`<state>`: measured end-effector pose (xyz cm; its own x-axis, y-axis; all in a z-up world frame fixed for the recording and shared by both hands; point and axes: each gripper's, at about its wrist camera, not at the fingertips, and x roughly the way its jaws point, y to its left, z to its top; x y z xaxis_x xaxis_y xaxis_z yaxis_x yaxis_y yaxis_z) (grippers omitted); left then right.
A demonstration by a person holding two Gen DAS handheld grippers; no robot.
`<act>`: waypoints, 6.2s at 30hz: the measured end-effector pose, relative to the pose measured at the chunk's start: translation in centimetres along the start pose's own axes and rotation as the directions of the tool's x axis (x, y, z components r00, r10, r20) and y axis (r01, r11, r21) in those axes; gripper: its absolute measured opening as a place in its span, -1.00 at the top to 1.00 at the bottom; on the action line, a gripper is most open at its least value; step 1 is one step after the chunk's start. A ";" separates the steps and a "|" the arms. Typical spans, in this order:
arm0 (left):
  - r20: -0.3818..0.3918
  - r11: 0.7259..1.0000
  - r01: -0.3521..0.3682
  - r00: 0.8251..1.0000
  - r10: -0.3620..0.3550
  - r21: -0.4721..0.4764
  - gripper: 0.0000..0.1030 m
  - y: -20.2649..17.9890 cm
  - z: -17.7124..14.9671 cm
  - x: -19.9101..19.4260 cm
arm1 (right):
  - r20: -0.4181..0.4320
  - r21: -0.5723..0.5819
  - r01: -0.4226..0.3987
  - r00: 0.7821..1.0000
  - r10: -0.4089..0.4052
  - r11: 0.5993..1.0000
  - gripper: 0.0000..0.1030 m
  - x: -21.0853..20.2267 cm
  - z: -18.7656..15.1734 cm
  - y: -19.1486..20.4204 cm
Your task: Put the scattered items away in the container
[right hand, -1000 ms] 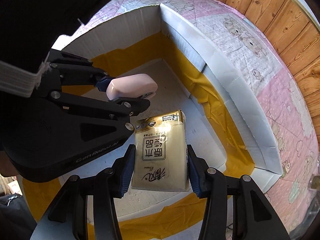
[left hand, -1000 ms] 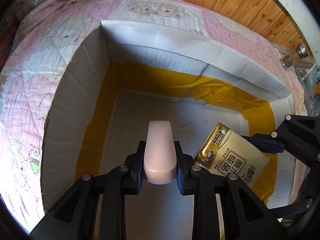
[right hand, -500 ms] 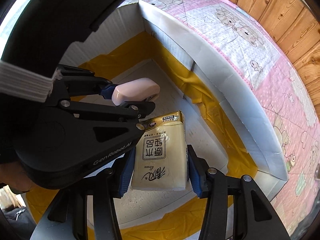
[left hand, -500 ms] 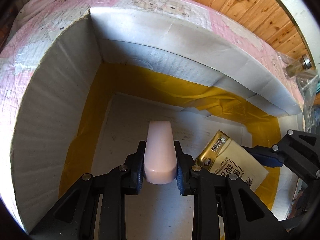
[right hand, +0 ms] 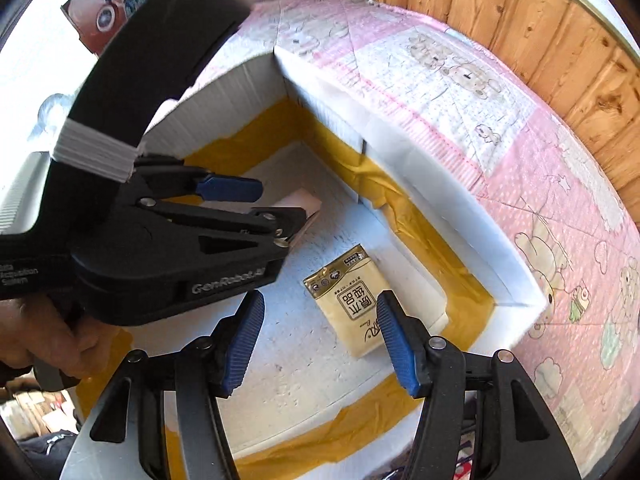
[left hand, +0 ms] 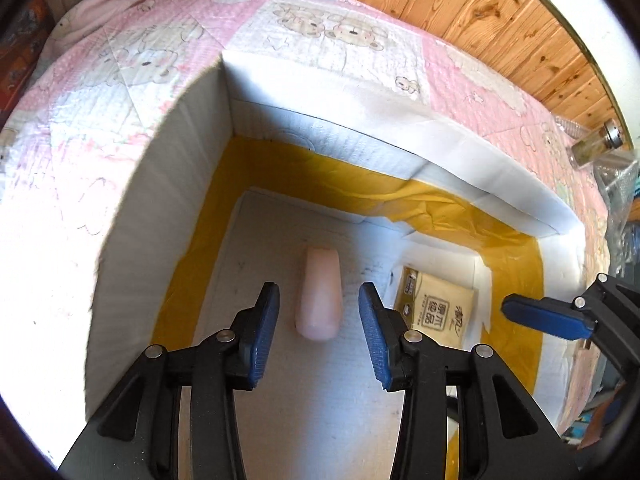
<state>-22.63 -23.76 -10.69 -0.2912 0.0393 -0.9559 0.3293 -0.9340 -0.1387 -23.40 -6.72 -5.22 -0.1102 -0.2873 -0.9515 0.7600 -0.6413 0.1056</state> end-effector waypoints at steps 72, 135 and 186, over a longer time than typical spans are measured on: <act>0.048 0.951 0.124 0.988 -0.144 0.284 0.59 -17.2 -19.3 2.8 | 0.337 0.571 -0.067 0.928 -0.159 0.818 0.08 0.6 -31.5 -14.4; 0.286 0.945 0.232 0.912 -0.293 0.230 0.63 -13.5 -22.8 -13.7 | 0.518 0.440 -0.113 0.842 -0.149 0.891 0.08 -11.2 -29.9 -1.9; 0.353 0.970 0.242 0.908 -0.227 0.002 0.63 -1.9 -17.5 -15.3 | 0.551 0.168 -0.101 0.834 -0.009 0.981 0.08 -11.8 -16.8 5.2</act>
<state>-3.07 -16.34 -0.33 -0.6560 0.1222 -0.7448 0.2470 -0.8977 -0.3649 -7.35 5.27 1.75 -0.4518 -0.6264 -0.6352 0.6486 -0.7195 0.2482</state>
